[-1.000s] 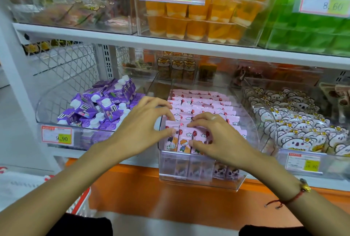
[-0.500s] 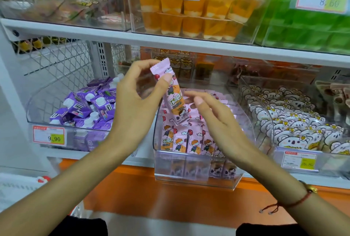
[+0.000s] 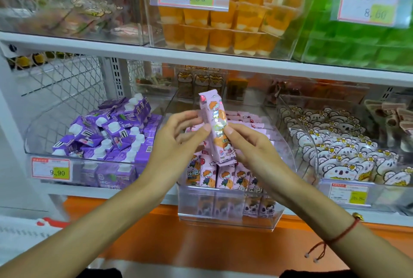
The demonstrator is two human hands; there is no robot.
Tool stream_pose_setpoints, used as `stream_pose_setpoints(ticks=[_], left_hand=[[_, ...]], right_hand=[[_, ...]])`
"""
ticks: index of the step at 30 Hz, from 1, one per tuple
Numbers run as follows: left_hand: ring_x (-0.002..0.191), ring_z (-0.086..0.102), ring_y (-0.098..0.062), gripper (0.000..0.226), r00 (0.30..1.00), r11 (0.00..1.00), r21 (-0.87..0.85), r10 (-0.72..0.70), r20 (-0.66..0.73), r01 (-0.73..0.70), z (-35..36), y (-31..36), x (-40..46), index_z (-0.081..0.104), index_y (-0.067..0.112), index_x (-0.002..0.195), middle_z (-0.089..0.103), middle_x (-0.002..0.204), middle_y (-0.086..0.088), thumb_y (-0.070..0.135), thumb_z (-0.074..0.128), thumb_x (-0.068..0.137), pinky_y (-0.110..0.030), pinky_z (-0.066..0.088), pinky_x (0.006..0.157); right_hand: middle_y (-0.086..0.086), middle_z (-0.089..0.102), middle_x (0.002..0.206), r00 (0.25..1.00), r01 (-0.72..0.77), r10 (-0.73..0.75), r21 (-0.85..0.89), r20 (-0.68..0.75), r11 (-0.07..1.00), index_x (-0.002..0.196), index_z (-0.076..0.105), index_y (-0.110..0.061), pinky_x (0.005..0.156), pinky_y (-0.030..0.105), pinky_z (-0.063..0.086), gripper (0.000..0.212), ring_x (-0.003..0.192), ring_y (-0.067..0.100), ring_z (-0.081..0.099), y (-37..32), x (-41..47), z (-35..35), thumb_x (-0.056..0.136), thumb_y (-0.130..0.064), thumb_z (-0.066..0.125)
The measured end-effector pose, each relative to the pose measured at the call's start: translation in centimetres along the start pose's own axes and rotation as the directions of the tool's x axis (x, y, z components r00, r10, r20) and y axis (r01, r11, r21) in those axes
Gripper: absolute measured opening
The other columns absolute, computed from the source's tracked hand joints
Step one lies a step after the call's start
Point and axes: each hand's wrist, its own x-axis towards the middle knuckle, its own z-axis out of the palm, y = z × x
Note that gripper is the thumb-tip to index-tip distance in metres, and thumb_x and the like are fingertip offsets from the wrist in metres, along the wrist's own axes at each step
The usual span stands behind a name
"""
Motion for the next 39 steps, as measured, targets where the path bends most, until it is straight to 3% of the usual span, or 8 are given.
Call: stream_pose_setpoints(ticks=[6, 12, 17, 21, 24, 27, 35, 39], left_hand=[[0.093, 0.067, 0.0, 0.042, 0.998, 0.994, 0.098, 0.053, 0.036, -0.057, 0.9, 0.1, -0.8, 0.058, 0.028, 0.111, 0.065, 0.11, 0.016, 0.036, 0.071, 0.073, -0.018, 0.055, 0.079], [0.094, 0.064, 0.001, 0.018, 0.985, 0.976, 0.134, 0.174, 0.015, -0.175, 1.1, 0.3, -0.8, 0.054, 0.026, 0.099, 0.067, 0.106, 0.007, 0.015, 0.064, 0.088, -0.009, 0.048, 0.074], [0.108, 0.054, 0.013, 0.037, 0.962, 0.914, 0.316, 0.208, 0.176, -0.255, 1.3, -0.2, -1.4, 0.054, 0.035, 0.121, 0.059, 0.117, 0.025, 0.024, 0.066, 0.088, -0.005, 0.042, 0.087], [0.101, 0.057, -0.001, 0.045, 0.961, 0.866, 0.416, 0.241, 0.138, -0.277, 1.3, -0.4, -1.6, 0.051, 0.038, 0.128, 0.047, 0.116, 0.025, 0.034, 0.067, 0.086, -0.025, 0.049, 0.091], [0.093, 0.061, -0.003, 0.037, 0.969, 0.891, 0.381, 0.218, 0.114, -0.245, 1.4, -0.2, -1.5, 0.052, 0.038, 0.126, 0.055, 0.112, 0.021, 0.029, 0.062, 0.091, -0.028, 0.052, 0.087], [0.096, 0.059, 0.004, 0.035, 0.965, 0.915, 0.31, 0.23, 0.13, -0.259, 1.4, -0.1, -1.4, 0.049, 0.04, 0.121, 0.061, 0.107, 0.025, 0.021, 0.058, 0.093, -0.013, 0.048, 0.081], [0.103, 0.058, 0.005, 0.042, 0.947, 0.868, 0.379, 0.282, 0.156, -0.321, 1.5, -0.2, -1.5, 0.053, 0.039, 0.117, 0.061, 0.113, 0.025, 0.027, 0.074, 0.082, -0.022, 0.051, 0.085], [0.088, 0.065, 0.007, 0.035, 0.986, 0.974, 0.188, 0.099, 0.137, -0.124, 1.7, 0.4, -1.2, 0.059, 0.038, 0.111, 0.068, 0.101, 0.02, 0.031, 0.073, 0.08, -0.01, 0.05, 0.072]], right_hand=[[0.001, 0.069, 0.104, 1.0, 0.005, -0.004, 0.061, -0.019, 0.998, 0.109, 0.064, -0.021, 0.072, 0.016, 0.053, 0.019, 0.086, 0.004, 0.069, 0.2, -0.1, 0.0, 0.091, -0.025, 0.061], [-0.011, 0.069, 0.115, 0.995, 0.016, -0.028, 0.127, 0.097, 0.992, 0.118, 0.06, -0.03, 0.092, 0.023, 0.051, 0.035, 0.107, 0.006, 0.064, -0.6, -0.1, -0.5, 0.083, -0.029, 0.062], [-0.004, 0.073, 0.098, 0.986, 0.082, -0.061, 0.131, -0.156, 0.988, 0.104, 0.068, -0.022, 0.075, 0.021, 0.057, 0.016, 0.091, 0.007, 0.069, -0.7, -0.3, -0.1, 0.089, -0.025, 0.063], [-0.006, 0.074, 0.09, 0.964, 0.1, -0.068, 0.111, -0.258, 0.989, 0.098, 0.071, -0.018, 0.072, 0.017, 0.055, 0.02, 0.084, 0.007, 0.07, -0.8, -0.5, -0.4, 0.08, -0.026, 0.073], [-0.005, 0.073, 0.101, 0.985, 0.063, -0.035, 0.161, -0.169, 0.985, 0.107, 0.067, -0.015, 0.084, 0.023, 0.055, 0.023, 0.096, 0.008, 0.068, -1.0, -0.5, -0.8, 0.084, -0.02, 0.068], [-0.002, 0.068, 0.117, 0.998, 0.038, -0.027, 0.182, -0.065, 0.982, 0.123, 0.059, -0.015, 0.093, 0.027, 0.052, 0.033, 0.109, 0.011, 0.064, -1.3, -0.6, -1.1, 0.09, -0.016, 0.061], [-0.003, 0.071, 0.104, 0.963, 0.141, -0.113, 0.099, -0.243, 0.985, 0.111, 0.062, -0.017, 0.078, 0.023, 0.057, 0.04, 0.09, 0.014, 0.07, -1.1, -1.1, -0.4, 0.074, -0.019, 0.077], [-0.005, 0.072, 0.097, 0.981, 0.066, -0.041, 0.129, -0.19, 0.989, 0.114, 0.064, -0.019, 0.07, 0.018, 0.055, 0.03, 0.082, 0.008, 0.068, -1.5, -0.9, -0.9, 0.084, -0.024, 0.068]])
